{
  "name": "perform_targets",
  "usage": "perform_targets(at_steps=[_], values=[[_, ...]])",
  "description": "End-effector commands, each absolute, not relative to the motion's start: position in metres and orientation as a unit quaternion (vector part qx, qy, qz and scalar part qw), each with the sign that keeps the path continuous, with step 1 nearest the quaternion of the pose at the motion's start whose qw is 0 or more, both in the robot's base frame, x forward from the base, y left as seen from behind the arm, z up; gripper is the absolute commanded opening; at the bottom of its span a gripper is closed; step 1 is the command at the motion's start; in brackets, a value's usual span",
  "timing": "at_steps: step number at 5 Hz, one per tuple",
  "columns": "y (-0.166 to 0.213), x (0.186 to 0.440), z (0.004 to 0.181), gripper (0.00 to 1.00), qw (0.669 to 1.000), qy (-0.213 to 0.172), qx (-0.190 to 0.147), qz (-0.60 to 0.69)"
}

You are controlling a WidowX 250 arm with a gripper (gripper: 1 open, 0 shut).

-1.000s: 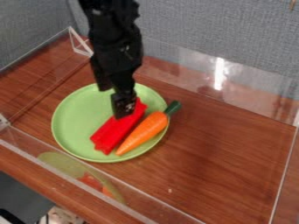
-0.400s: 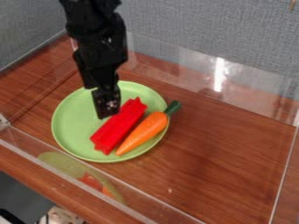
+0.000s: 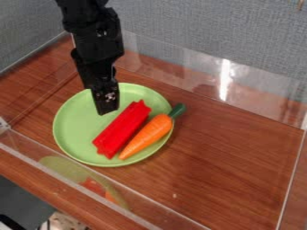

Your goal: Put the red object on the green plate

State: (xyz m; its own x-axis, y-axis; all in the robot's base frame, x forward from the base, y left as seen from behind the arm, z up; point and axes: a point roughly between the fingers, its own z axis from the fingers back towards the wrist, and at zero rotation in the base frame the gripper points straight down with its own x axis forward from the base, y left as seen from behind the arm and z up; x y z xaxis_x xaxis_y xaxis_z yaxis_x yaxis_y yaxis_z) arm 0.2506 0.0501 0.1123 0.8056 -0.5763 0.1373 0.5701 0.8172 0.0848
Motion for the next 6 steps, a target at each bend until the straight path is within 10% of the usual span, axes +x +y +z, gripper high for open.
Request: perform_targets(at_steps=[1,3,6], values=[[0.072,0.27,0.137,1.0,0.965,-0.08,0.039,-0.248],[0.103,0.282,0.158,1.0,0.991,-0.057,0.034,-0.114],[0.084,0.259,0.139,1.0,0.975,-0.063,0.011,-0.214]])
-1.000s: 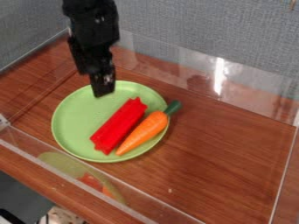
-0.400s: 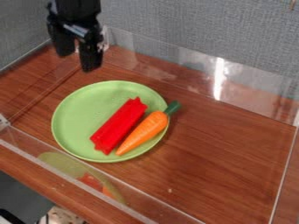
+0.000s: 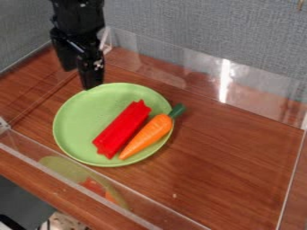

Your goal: Put the red object on the green plate

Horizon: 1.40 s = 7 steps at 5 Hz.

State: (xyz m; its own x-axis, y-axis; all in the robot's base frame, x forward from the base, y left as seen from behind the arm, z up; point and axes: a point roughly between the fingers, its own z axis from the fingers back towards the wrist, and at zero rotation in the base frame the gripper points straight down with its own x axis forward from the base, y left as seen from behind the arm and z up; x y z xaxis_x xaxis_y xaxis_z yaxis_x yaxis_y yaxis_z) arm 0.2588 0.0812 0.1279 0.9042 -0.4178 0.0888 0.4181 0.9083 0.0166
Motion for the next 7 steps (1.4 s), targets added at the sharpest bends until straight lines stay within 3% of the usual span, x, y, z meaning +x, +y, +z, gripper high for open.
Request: perform_targets(at_steps=[1,5,7], values=[[0.089,0.26,0.134,1.0,0.975,-0.059,0.029,-0.212],[0.094,0.289,0.146,1.0,0.971,-0.073,0.066,-0.218],[0.086,0.283,0.152,1.0,0.982,-0.066,0.046,-0.169]])
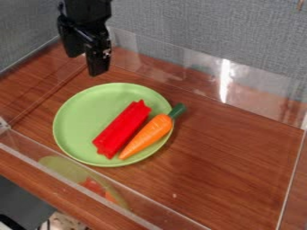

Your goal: Put the red object on the green plate

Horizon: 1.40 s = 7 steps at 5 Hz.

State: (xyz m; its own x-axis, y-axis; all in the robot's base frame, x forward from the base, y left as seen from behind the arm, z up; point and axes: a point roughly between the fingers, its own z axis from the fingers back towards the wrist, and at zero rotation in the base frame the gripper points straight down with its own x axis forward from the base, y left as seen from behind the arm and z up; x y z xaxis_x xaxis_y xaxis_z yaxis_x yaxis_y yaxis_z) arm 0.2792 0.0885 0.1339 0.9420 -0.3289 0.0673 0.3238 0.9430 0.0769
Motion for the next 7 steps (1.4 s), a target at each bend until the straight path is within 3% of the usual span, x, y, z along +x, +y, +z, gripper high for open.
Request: perform_targets(at_steps=[1,4,7], values=[[0.083,0.278,0.156,1.0,0.988,-0.062,0.043,-0.136],[0.091,0.265,0.171,1.0,0.973,-0.068,0.018,-0.22],[0.084,0.273,0.149,1.0,0.984,-0.067,-0.003,-0.166]])
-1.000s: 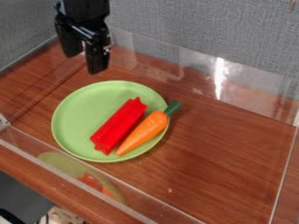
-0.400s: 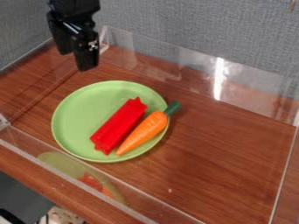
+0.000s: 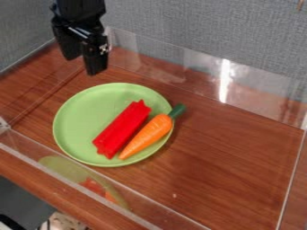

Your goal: Put the red object on the green plate

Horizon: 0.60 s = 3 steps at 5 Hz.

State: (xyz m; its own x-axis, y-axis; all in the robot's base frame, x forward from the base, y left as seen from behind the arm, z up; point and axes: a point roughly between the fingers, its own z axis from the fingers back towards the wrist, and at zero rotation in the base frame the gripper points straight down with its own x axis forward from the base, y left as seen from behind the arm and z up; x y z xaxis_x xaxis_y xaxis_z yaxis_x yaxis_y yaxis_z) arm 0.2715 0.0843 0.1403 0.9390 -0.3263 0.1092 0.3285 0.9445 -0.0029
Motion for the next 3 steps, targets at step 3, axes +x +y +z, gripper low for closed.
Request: perform_targets(at_steps=[3], values=[[0.096,0.283,0.125,1.0,0.992,-0.08,0.03,-0.087]])
